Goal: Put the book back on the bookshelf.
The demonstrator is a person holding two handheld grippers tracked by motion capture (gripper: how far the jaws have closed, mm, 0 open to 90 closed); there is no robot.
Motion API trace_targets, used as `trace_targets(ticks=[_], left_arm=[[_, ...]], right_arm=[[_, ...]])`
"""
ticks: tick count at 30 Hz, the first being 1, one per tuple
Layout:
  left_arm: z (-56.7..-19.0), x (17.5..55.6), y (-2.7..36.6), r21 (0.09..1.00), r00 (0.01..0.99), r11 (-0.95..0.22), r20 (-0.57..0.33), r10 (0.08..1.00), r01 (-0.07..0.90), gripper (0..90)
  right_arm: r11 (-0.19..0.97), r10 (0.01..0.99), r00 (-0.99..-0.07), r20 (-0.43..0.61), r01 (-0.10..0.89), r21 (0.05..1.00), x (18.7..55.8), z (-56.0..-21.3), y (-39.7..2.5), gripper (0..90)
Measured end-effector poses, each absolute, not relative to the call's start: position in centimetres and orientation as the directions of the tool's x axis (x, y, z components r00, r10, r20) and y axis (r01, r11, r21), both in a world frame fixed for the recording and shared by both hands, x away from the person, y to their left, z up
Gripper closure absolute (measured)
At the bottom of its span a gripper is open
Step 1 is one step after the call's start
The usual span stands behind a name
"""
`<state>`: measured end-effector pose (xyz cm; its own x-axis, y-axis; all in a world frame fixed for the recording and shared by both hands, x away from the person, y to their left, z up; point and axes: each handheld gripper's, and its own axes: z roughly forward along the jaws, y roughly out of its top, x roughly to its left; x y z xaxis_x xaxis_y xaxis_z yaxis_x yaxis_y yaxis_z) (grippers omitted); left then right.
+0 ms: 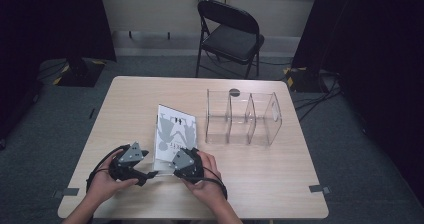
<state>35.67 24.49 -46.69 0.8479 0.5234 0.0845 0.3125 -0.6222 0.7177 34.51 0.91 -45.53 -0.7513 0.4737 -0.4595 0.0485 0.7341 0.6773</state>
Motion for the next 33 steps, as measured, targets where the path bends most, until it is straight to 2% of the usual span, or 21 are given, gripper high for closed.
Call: trace_targets(ticks=[7, 12, 16, 23, 33], left_arm=[[-46.7, 36.0, 25.6, 0.717, 0.856, -0.635, 0.103, 0.507, 0.289, 17.4], [-47.9, 36.4, 25.8, 0.677, 0.834, -0.650, 0.097, 0.544, 0.346, 16.9], [-48.4, 36.6, 25.7, 0.627, 0.845, -0.703, 0.127, 0.519, 0.337, 19.2], [-48.8, 36.9, 25.4, 0.656, 0.833, -0.663, 0.095, 0.545, 0.360, 18.1], [-49.1, 37.8, 24.1, 0.687, 0.810, -0.632, 0.108, 0.576, 0.358, 18.0]], right_arm=[[0.717, 0.502, -0.754, -0.424, 0.089, 0.692, 34.9, -44.5, 0.3, 58.2], [0.729, 0.510, -0.751, -0.420, 0.117, 0.674, 35.3, -43.6, 0.0, 60.7], [0.715, 0.531, -0.749, -0.396, 0.145, 0.684, 35.6, -42.8, -0.2, 61.8], [0.720, 0.541, -0.744, -0.392, 0.169, 0.673, 36.0, -41.4, -0.3, 63.7], [0.731, 0.531, -0.761, -0.374, 0.188, 0.656, 36.2, -39.9, -0.3, 64.4]])
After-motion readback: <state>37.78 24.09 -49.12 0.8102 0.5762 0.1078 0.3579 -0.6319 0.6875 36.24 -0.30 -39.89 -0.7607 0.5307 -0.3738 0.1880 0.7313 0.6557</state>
